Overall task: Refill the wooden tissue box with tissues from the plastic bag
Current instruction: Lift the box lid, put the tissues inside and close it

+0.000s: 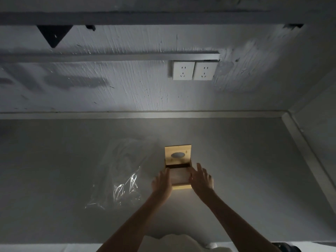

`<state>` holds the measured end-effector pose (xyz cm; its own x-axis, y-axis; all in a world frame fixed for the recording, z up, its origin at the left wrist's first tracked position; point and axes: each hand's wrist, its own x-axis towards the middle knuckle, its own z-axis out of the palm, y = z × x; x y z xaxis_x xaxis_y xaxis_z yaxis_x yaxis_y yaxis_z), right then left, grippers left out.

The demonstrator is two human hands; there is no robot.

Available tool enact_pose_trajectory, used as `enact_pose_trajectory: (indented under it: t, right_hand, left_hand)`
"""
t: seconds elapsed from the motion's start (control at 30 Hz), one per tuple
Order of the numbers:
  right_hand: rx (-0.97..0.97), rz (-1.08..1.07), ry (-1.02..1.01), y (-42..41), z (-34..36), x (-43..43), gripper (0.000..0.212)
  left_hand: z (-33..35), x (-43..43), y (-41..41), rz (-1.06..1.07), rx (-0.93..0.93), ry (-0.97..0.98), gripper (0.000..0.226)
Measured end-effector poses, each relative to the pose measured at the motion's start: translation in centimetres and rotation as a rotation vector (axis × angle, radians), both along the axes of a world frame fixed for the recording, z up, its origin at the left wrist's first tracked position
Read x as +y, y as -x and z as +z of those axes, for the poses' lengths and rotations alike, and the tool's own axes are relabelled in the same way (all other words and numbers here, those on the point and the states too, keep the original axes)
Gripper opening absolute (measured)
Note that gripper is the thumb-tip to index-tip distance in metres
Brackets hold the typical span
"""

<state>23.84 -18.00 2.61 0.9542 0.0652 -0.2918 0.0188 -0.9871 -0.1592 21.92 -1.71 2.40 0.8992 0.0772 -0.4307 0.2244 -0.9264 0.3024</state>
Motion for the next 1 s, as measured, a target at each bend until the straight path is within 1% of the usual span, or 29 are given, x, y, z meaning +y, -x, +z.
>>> enact_pose_trajectory:
  t: [0.07, 0.1, 0.17, 0.2, 0.27, 0.3, 0.33, 0.37, 0.4, 0.47, 0.5, 0.53, 0.57, 0.6, 0.63, 0.7, 0.77, 0.8, 0.87, 0.93, 0.97, 1.0]
  right_hand:
    - [-0.007, 0.017, 0.020, 0.0, -0.1, 0.1, 0.043]
    - [-0.017, 0.008, -0.017, 0.1, -0.2, 0.1, 0.041]
    - [-0.026, -0.004, -0.123, 0.3, -0.5, -0.1, 0.040]
    - [-0.031, 0.016, -0.143, 0.4, -0.8, -0.3, 0.039]
    - [0.000, 0.033, -0.200, 0.8, -1.2, -1.0, 0.036]
    - [0.033, -0.009, -0.309, 0.9, -1.3, -1.3, 0.037]
    - [0.048, -0.080, -0.493, 0.9, -1.4, -1.6, 0.035]
    - [0.050, -0.180, -0.718, 0.9, -1.5, -2.0, 0.029]
    - [0.063, -0.301, -0.920, 0.7, -1.4, -2.4, 0.021]
    - [0.138, -0.565, -1.165, -0.4, -0.5, -3.5, 0.014]
    - [0.248, -0.676, -1.250, -1.3, 0.2, -4.0, 0.018]
    - [0.402, -0.751, -1.303, -2.6, 0.9, -4.4, 0.033]
    - [0.557, -0.777, -1.342, -3.9, 1.7, -4.7, 0.049]
    - [0.681, -0.767, -1.369, -5.1, 2.5, -4.9, 0.061]
    - [0.771, -0.739, -1.386, -6.4, 3.2, -4.8, 0.069]
    - [0.851, -0.682, -1.348, -7.8, 4.3, -4.0, 0.076]
    - [0.867, -0.674, -1.277, -8.4, 4.9, -3.3, 0.080]
    - [0.858, -0.672, -1.250, -8.2, 5.1, -3.0, 0.078]
    - [0.818, -0.656, -1.218, -7.7, 5.4, -2.8, 0.069]
    - [0.749, -0.619, -1.231, -6.5, 5.5, -3.0, 0.060]
    - [0.712, -0.594, -1.260, -5.8, 5.4, -3.4, 0.061]
    - [0.676, -0.560, -1.307, -4.9, 5.1, -3.9, 0.070]
  left_hand:
    - [0.3, -0.2, 0.2, 0.055, 0.011, 0.021, 0.047]
    - [0.3, -0.3, 0.4, 0.059, 0.005, 0.031, 0.047]
    - [0.0, -0.3, 0.8, -0.013, -0.040, -0.004, 0.050]
    - [-0.2, -0.1, 0.9, -0.034, -0.051, 0.018, 0.051]
    - [-0.3, 0.2, 1.3, -0.012, -0.062, 0.115, 0.051]
    - [-0.5, 0.5, 1.5, 0.028, -0.091, 0.155, 0.049]
    - [-0.4, 0.8, 1.4, 0.092, -0.115, 0.190, 0.047]
    - [-0.2, 1.2, 1.1, 0.187, -0.127, 0.248, 0.046]
    - [0.3, 1.7, 0.2, 0.293, -0.122, 0.319, 0.046]
    - [1.5, 3.1, -2.4, 0.443, -0.076, 0.442, 0.041]
    - [2.3, 3.9, -3.9, 0.483, -0.010, 0.486, 0.045]
    - [3.3, 4.6, -5.2, 0.515, 0.101, 0.524, 0.054]
    - [4.1, 5.0, -6.2, 0.550, 0.256, 0.585, 0.064]
    - [4.9, 5.3, -7.0, 0.583, 0.414, 0.671, 0.074]
    - [5.4, 5.4, -7.6, 0.600, 0.540, 0.766, 0.082]
    - [6.1, 5.1, -8.4, 0.609, 0.685, 0.929, 0.091]
    - [6.1, 4.7, -9.0, 0.622, 0.719, 1.009, 0.090]
    - [6.0, 4.6, -9.1, 0.639, 0.725, 1.026, 0.088]
    - [5.6, 4.8, -8.8, 0.653, 0.733, 1.077, 0.080]
    - [5.2, 5.1, -7.7, 0.647, 0.708, 1.132, 0.071]
    - [5.0, 5.2, -7.0, 0.652, 0.670, 1.148, 0.062]
    - [4.6, 5.1, -6.1, 0.663, 0.617, 1.166, 0.055]
